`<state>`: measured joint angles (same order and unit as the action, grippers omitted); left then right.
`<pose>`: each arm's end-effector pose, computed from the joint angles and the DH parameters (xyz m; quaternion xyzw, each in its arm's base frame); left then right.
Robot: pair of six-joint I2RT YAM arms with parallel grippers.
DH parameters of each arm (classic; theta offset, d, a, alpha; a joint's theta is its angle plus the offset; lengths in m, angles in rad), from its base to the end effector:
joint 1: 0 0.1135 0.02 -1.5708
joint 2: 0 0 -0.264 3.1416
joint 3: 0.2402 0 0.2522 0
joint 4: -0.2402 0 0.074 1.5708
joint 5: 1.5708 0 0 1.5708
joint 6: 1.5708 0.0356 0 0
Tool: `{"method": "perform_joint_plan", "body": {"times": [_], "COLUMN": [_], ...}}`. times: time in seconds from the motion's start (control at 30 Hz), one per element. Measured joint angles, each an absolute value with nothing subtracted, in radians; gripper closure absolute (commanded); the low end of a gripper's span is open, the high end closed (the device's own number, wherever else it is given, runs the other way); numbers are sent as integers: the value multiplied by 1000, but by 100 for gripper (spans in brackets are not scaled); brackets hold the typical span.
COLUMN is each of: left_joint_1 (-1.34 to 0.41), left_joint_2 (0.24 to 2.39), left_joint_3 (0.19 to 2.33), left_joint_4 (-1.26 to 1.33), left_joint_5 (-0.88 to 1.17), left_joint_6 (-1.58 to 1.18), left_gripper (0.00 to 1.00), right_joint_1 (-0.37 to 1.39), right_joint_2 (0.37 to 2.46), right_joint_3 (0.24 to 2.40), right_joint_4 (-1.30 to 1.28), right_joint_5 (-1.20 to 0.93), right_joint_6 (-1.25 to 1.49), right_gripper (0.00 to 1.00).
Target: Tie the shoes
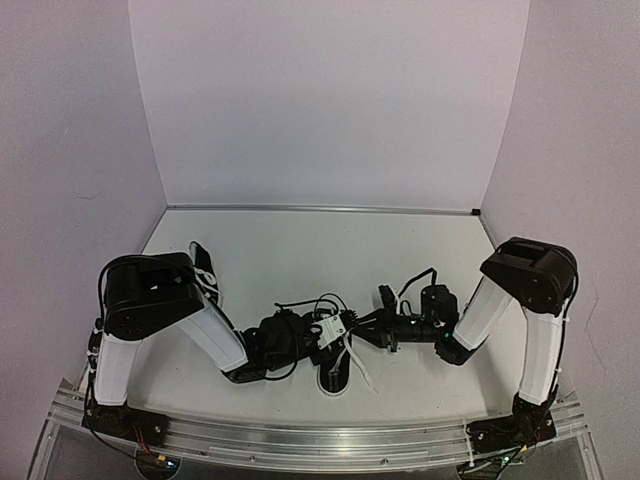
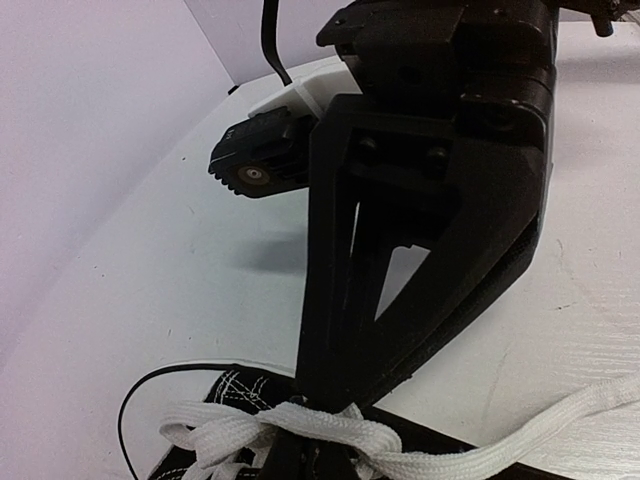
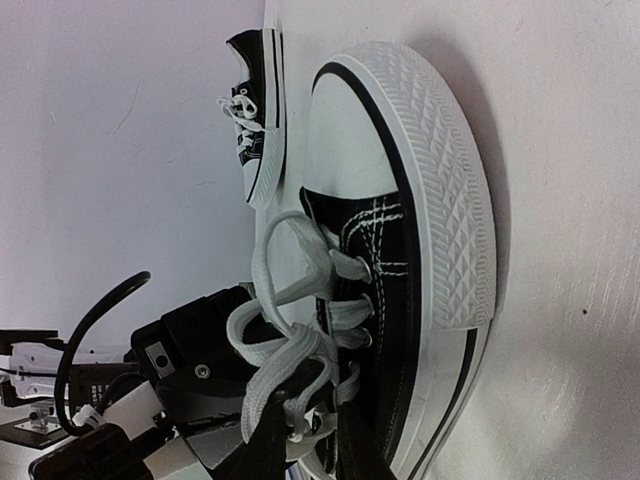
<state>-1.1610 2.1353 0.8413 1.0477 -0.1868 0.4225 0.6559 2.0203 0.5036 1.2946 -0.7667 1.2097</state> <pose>0.1621 -0.3565 0.0907 0.5184 0.5925 -0.1524 0.5975 0.2267 0.2056 0.0880 -0.0266 0.7607 0.6392 0.1102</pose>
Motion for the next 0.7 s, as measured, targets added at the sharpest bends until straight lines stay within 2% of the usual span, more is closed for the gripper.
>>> {"method": "perform_joint_plan", "body": {"times": [0.27,0.5,0.7], "left_joint_1": [-1159,-1157,-1157], "left_joint_2": [2135,2135,2135], "left_joint_3": [841,839,837], "left_joint_4": [1047,1047,1047], "left_joint_5": [-188,-196,-203], "left_joint_6": [423,424,430], "left_gripper": [100,100,100], "right_joint_1": [661,661,662], "right_joint_2": [2022,2022,2022], "right_joint_3": [522,522,522], "right_joint_4": [1296,1294,1295], "right_joint_5": [-771,-767,-768], "right_joint_6": [1227,1239,1243], "right_gripper": [89,100,100]}}
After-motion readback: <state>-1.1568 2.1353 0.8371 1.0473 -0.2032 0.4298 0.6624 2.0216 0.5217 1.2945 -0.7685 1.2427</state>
